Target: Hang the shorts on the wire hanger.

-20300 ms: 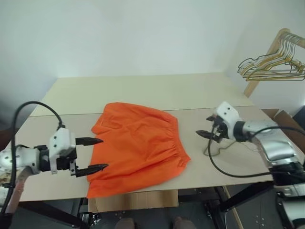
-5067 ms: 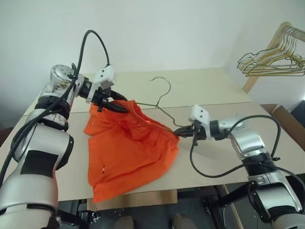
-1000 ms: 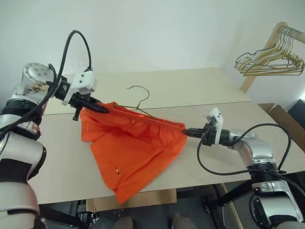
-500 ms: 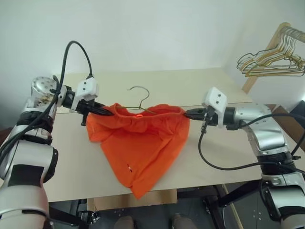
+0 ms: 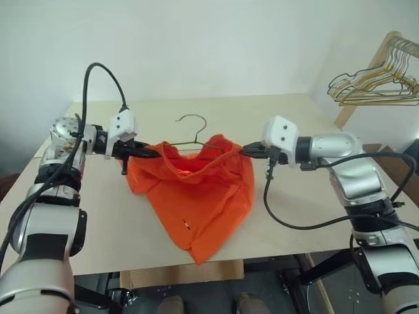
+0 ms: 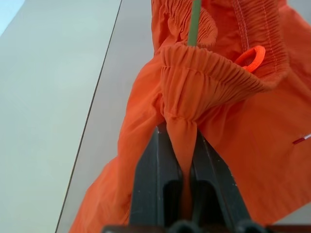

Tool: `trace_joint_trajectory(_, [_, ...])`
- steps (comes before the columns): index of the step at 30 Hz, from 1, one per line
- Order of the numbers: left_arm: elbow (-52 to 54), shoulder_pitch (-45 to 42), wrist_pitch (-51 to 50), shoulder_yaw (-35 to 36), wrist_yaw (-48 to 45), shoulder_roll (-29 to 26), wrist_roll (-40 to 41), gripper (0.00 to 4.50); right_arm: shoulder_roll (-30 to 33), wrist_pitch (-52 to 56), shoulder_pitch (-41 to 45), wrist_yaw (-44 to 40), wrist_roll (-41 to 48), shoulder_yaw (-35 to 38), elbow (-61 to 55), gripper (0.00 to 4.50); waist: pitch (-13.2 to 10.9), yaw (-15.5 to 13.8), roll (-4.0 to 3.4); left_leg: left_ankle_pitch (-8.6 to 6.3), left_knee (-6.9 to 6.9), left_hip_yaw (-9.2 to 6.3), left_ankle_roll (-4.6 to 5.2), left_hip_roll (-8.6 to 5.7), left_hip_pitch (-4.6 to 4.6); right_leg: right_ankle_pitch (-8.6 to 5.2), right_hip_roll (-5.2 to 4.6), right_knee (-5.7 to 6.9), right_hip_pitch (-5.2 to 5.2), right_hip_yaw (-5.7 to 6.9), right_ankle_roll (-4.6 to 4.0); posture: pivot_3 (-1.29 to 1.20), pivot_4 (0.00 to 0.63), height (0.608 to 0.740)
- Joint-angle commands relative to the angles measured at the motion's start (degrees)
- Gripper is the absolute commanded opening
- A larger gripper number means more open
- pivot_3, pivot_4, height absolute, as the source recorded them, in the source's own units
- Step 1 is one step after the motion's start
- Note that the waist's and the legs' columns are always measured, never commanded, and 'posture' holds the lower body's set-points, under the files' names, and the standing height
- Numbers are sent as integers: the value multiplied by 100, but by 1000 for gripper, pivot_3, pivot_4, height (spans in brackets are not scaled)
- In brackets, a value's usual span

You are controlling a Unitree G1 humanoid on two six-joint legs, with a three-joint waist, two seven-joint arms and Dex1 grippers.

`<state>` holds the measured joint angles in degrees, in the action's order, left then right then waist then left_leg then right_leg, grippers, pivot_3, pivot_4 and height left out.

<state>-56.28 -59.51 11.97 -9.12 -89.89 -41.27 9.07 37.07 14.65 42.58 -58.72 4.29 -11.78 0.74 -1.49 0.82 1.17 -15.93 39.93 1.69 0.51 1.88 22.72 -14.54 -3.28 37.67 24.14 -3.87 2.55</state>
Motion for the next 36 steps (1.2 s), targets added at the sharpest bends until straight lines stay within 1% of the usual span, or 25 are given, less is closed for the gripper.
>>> trace_joint_trajectory(1, [318, 9, -77, 232, -94, -39, 71, 0, -45, -360, 210, 110, -115, 63, -43, 15, 0, 0, 0, 0, 0, 0, 0, 0, 0, 0, 0, 0, 0, 0, 0, 42, 0, 740])
trace_joint_trajectory(7, [336, 65, -94, 329, 89, 85, -22, 0, -11, -710, 104, -101, -131, -28, -243, 15, 0, 2, 0, 0, 0, 0, 0, 0, -1, 0, 0, 0, -1, 0, 0, 37, 0, 740])
trace_joint_trajectory(9, [332, 63, -59, 346, 135, 116, -40, 0, 27, -680, 74, -206, -110, -55, -283, 489, 0, 1, 0, 0, 0, -1, 0, 0, -2, 0, 0, 1, -1, 0, 0, 36, 0, 740])
trace_joint_trajectory(10, [327, 65, -40, 366, 140, 132, -29, 0, 56, -718, 52, -266, -111, -68, -308, 659, 0, 0, 0, 0, 0, -1, 0, 0, -2, 0, 0, 1, -1, 1, 0, 36, 0, 740])
trace_joint_trajectory(13, [345, 79, -50, 431, 64, 179, 59, 0, 42, -952, 21, -208, -267, -100, -250, 1767, 0, 2, 0, 0, 0, -1, 0, 0, -2, 0, 0, 0, -2, 0, 0, 29, 0, 740])
trace_joint_trajectory(15, [386, 98, -101, 462, -76, 193, 105, 0, 4, -984, 71, -78, -452, -155, -54, 2377, 0, 4, 0, 0, 0, -1, 0, 0, -2, 0, 0, 0, -2, 1, 0, 29, 0, 740])
trace_joint_trajectory(18, [486, 150, -177, 514, -251, 200, 196, 0, -4, -1032, 84, -102, -521, -178, 144, 2377, 0, 19, 0, 0, 0, 0, 0, 0, -5, 0, 0, 1, -4, 0, 0, 28, 0, 740])
trace_joint_trajectory(25, [777, 268, -354, 488, -261, 168, 406, 0, -113, -805, 139, -69, -431, -104, 487, 2377, 0, 33, 0, 0, 0, 0, 0, 0, -5, 0, 0, 2, -5, 0, 0, 33, 0, 740])
trace_joint_trajectory(29, [823, 349, -241, 459, -261, 186, 338, 0, -122, -612, 134, -311, -123, -26, 401, 2377, 1, 33, 0, 0, -1, -1, -1, 0, -6, 0, 0, 2, -4, 0, 0, 32, 0, 740])
trace_joint_trajectory(36, [942, 423, -158, 463, -261, 350, 436, 0, -69, -209, 179, -629, 119, -93, 243, 2377, 1, 27, 0, 0, 0, -1, 0, 0, -7, 0, 0, 1, -6, 0, 0, 31, 0, 740])
